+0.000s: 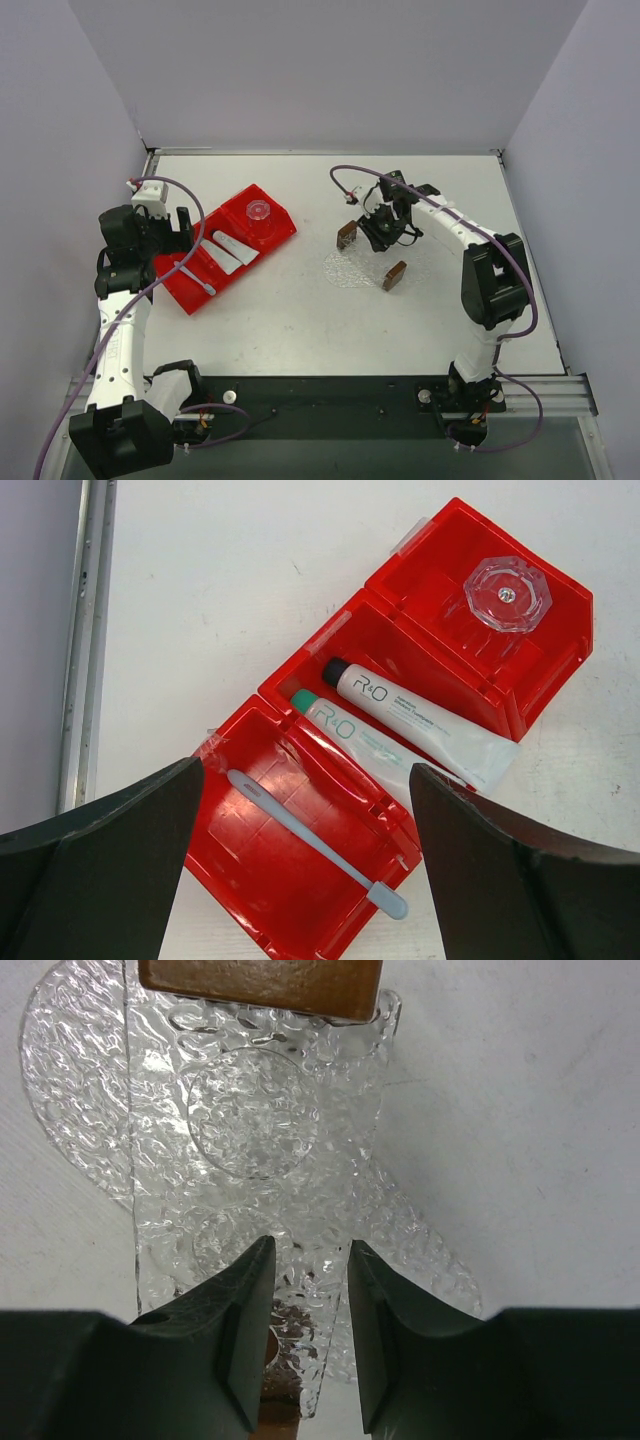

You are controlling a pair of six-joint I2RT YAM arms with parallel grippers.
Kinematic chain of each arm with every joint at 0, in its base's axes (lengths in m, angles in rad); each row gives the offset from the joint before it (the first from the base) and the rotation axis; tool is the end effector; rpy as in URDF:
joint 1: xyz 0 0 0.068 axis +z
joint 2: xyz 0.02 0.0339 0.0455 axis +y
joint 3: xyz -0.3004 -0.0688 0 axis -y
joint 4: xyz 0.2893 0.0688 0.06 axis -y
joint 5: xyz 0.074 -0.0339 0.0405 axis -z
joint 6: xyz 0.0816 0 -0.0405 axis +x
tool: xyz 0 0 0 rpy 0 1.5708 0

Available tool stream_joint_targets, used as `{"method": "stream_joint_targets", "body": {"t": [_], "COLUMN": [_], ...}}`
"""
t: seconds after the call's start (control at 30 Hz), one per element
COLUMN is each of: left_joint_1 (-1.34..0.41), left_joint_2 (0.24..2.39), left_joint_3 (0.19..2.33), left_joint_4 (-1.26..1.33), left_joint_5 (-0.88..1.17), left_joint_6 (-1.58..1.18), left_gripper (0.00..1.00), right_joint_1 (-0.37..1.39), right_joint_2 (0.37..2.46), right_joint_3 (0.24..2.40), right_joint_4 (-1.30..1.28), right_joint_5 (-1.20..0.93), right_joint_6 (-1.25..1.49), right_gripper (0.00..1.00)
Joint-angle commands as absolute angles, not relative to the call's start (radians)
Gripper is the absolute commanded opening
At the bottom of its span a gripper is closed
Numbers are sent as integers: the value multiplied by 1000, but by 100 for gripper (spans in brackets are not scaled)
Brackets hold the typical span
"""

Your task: Prepare toiletry sets of a toothbrush and toothpaste on the tray

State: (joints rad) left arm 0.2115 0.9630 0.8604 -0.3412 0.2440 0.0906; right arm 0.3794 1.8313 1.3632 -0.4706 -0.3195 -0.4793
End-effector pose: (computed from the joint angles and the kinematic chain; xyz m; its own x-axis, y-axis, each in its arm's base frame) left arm 0.2786 0.0397 0.3244 -0.4172 0.0002 -0.9088 0.0476 0.9986 -0.0216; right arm 0.4291 0.1987 0.2046 -0.4233 -0.6401 -0.6411 -0.8106 0.5837 -0.0476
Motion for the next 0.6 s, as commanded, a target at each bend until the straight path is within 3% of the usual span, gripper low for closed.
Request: {"method": "stream_joint_targets", "body": {"t": [0.0, 0.57], "left_joint_1": [219, 219], "left_joint_2": [954, 960], "left_joint_3": [879, 879], "left_joint_4": [-327, -327], "left_joint_5": [255, 249], "left_joint_6": [95, 95], "left_gripper": [95, 95], "right_joint_1": [382, 403], "right_joint_2": [1825, 1796], "right_joint_3": [1399, 1450], "right_joint_4": [-511, -638], "right_joint_5": [-321, -405], "right_joint_6": [-529, -706], "right_gripper": [29, 22]}}
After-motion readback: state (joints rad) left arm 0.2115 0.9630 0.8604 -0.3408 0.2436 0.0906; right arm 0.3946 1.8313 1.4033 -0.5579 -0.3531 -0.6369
